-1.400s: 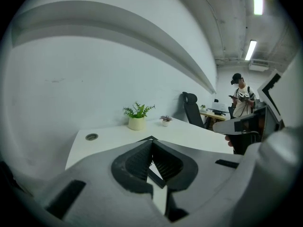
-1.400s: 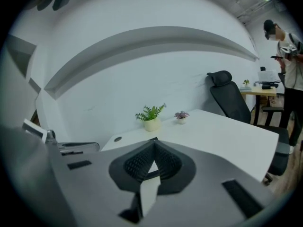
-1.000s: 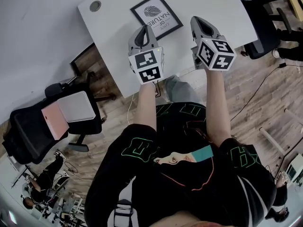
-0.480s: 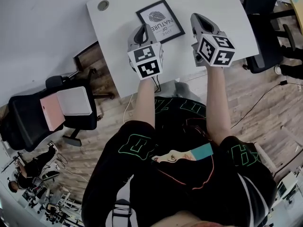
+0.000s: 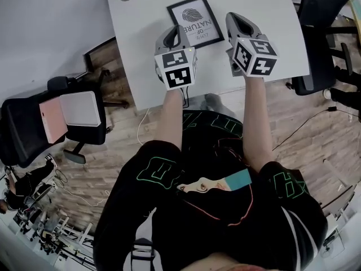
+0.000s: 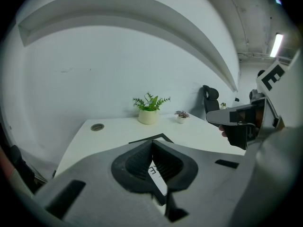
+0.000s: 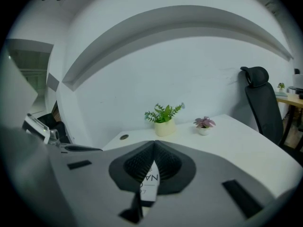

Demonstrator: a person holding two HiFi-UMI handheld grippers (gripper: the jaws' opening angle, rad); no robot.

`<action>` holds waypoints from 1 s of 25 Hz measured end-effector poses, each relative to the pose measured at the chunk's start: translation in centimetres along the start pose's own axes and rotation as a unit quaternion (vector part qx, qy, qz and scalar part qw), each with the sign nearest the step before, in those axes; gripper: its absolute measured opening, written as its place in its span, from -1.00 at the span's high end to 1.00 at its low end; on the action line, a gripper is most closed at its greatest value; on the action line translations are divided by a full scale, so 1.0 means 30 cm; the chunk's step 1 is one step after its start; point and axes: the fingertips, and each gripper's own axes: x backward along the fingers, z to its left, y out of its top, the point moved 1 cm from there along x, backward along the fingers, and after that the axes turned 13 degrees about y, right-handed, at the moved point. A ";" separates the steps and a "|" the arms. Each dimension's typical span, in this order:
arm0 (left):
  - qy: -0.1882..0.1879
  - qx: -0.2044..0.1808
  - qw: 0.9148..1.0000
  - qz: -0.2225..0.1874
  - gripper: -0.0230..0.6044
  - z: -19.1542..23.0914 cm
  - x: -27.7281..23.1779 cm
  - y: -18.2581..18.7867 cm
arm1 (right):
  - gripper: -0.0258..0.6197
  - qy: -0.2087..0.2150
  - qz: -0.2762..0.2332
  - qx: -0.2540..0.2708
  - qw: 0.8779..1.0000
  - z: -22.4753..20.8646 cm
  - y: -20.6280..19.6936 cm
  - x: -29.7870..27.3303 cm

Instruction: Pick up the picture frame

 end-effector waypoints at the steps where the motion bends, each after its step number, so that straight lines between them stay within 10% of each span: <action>1: 0.000 0.002 1.000 0.005 0.91 -0.002 -0.005 -0.011 | 0.91 0.003 0.005 -0.001 1.000 -0.002 -0.008 -0.010; 25: 0.009 0.054 0.994 0.090 0.88 0.024 -0.192 -0.214 | 0.90 0.022 0.133 0.012 0.991 -0.102 -0.242 -0.214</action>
